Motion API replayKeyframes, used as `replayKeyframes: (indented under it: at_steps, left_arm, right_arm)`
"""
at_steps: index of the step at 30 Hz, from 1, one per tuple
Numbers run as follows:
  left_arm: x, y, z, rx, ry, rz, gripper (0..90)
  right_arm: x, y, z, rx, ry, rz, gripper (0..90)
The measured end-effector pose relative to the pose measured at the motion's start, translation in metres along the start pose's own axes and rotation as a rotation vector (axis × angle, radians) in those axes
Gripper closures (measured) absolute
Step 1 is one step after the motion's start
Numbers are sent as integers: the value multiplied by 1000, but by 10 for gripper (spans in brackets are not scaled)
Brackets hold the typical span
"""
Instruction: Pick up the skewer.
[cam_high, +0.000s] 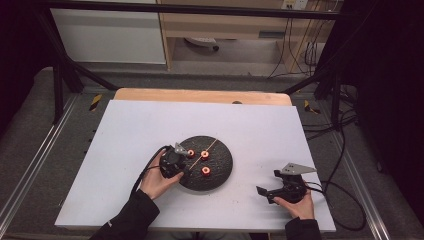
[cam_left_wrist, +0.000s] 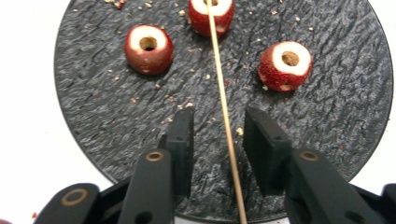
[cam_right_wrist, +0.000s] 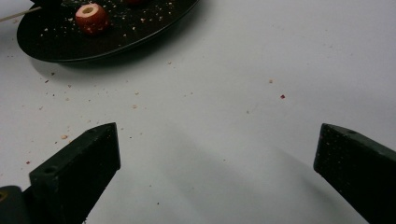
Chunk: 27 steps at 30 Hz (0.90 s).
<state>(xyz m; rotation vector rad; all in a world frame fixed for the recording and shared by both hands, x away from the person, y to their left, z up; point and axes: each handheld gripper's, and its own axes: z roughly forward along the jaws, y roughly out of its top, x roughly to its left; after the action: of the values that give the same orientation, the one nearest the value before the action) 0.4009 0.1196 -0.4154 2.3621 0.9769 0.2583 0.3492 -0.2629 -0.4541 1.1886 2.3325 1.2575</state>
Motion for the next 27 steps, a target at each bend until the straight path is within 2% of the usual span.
replayKeyframes:
  at_steps: [9,27]
  left_arm:
    - [-5,5,3,68,17,37,744]
    - [-8,6,5,97,50,47,873]
  right_arm:
    - [0,0,0,-2,0,-2,13]
    - [0,0,-1,2,1,1,12]
